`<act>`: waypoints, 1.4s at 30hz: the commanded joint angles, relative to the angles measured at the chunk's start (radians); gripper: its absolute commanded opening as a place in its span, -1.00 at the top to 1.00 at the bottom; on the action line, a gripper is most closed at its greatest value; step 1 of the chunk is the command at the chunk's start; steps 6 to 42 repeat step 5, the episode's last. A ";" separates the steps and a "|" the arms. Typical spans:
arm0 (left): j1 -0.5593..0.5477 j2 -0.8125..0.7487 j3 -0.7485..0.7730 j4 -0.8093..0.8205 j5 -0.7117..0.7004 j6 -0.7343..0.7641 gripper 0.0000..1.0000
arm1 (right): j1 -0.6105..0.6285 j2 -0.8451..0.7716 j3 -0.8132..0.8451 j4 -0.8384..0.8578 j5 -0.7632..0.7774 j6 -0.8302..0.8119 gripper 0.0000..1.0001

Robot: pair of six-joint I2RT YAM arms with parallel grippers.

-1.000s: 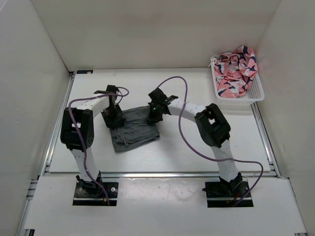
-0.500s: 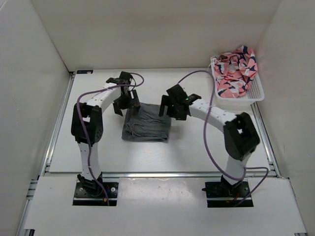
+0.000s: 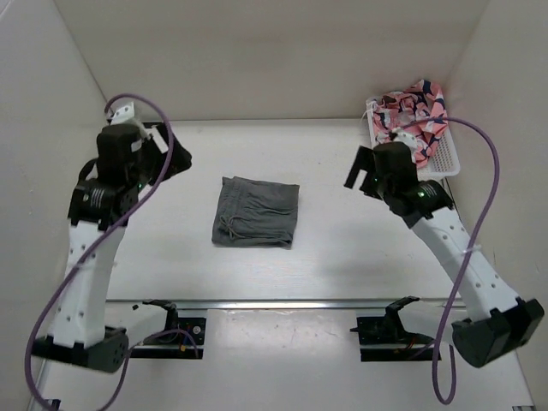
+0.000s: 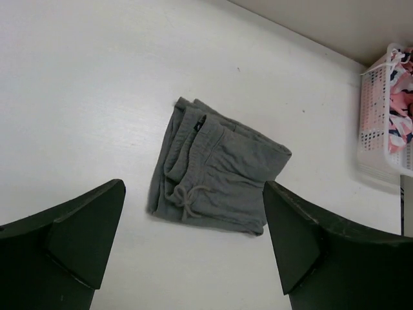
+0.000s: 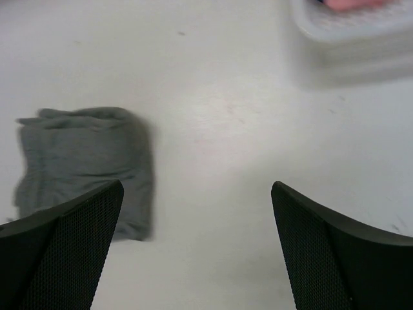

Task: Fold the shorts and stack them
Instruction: Fold the shorts

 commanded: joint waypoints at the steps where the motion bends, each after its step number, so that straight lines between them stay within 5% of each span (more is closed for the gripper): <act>1: 0.015 -0.072 -0.121 -0.040 -0.067 0.003 -0.98 | -0.035 -0.092 -0.085 -0.127 0.109 -0.047 -1.00; 5: 0.024 -0.213 -0.219 -0.030 -0.090 -0.006 -0.98 | -0.058 -0.252 -0.195 -0.136 0.172 -0.077 -1.00; 42: 0.024 -0.213 -0.219 -0.030 -0.090 -0.006 -0.98 | -0.058 -0.252 -0.195 -0.136 0.172 -0.077 -1.00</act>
